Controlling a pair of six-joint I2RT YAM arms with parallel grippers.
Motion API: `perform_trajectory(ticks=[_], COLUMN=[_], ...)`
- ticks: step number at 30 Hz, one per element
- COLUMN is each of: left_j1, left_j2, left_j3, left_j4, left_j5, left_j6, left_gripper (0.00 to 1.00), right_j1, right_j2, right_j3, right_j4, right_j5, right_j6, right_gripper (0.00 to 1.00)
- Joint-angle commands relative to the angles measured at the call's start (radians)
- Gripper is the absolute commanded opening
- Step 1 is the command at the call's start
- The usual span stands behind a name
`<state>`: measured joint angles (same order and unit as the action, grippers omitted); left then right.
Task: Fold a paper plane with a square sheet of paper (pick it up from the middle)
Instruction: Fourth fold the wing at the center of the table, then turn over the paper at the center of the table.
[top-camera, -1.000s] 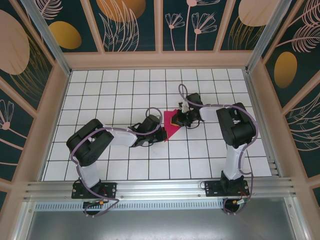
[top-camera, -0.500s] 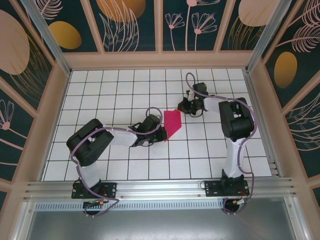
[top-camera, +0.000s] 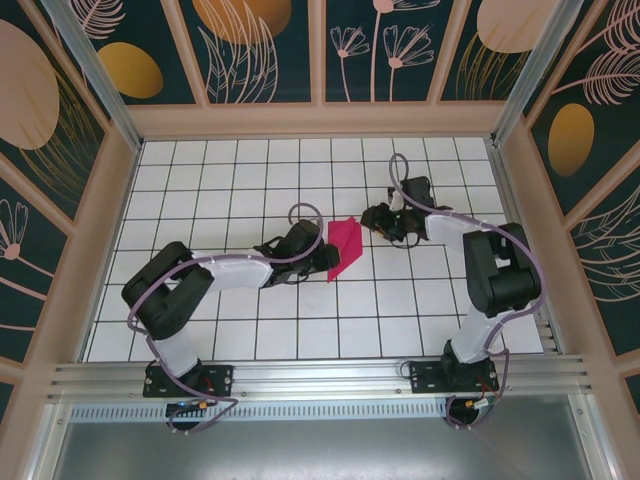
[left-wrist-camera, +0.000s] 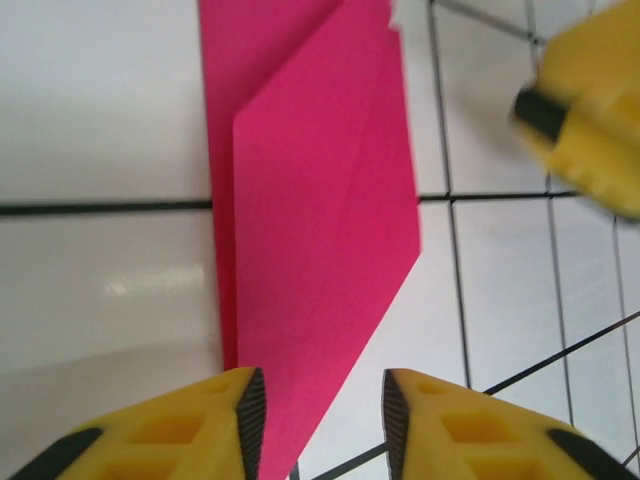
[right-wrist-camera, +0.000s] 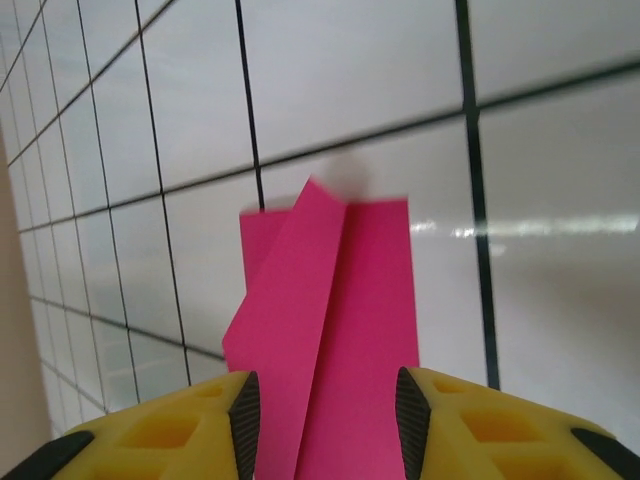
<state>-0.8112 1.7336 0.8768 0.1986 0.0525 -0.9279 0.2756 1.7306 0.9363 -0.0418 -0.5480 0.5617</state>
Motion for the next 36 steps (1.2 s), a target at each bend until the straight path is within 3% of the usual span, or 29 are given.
perform_trajectory(ticks=[1, 10, 18, 23, 30, 36], left_j1=[0.022, 0.064, 0.081, 0.083, 0.093, 0.115], left_j2=[-0.079, -0.169, -0.227, -0.241, -0.265, -0.291], left_j3=[-0.047, -0.175, -0.235, -0.242, -0.249, -0.276], left_j4=[0.051, 0.088, 0.097, 0.096, 0.067, 0.094], left_j5=[-0.104, -0.168, -0.221, -0.222, -0.222, -0.143], left_j6=[-0.039, -0.088, -0.076, -0.061, -0.083, -0.1], left_gripper=[0.48, 0.76, 0.93, 0.98, 0.99, 0.98], right_j1=[0.042, 0.128, 0.163, 0.186, 0.21, 0.21], right_j2=[-0.031, 0.026, 0.08, 0.113, 0.127, 0.108], right_j3=[-0.056, -0.043, -0.014, 0.014, 0.018, -0.018], right_j4=[0.054, 0.074, 0.065, 0.068, 0.098, 0.183], right_j5=[-0.053, -0.018, 0.011, -0.033, -0.066, -0.076], right_j6=[0.073, 0.102, 0.096, 0.084, 0.105, 0.143], right_gripper=[0.43, 0.41, 0.38, 0.32, 0.27, 0.11])
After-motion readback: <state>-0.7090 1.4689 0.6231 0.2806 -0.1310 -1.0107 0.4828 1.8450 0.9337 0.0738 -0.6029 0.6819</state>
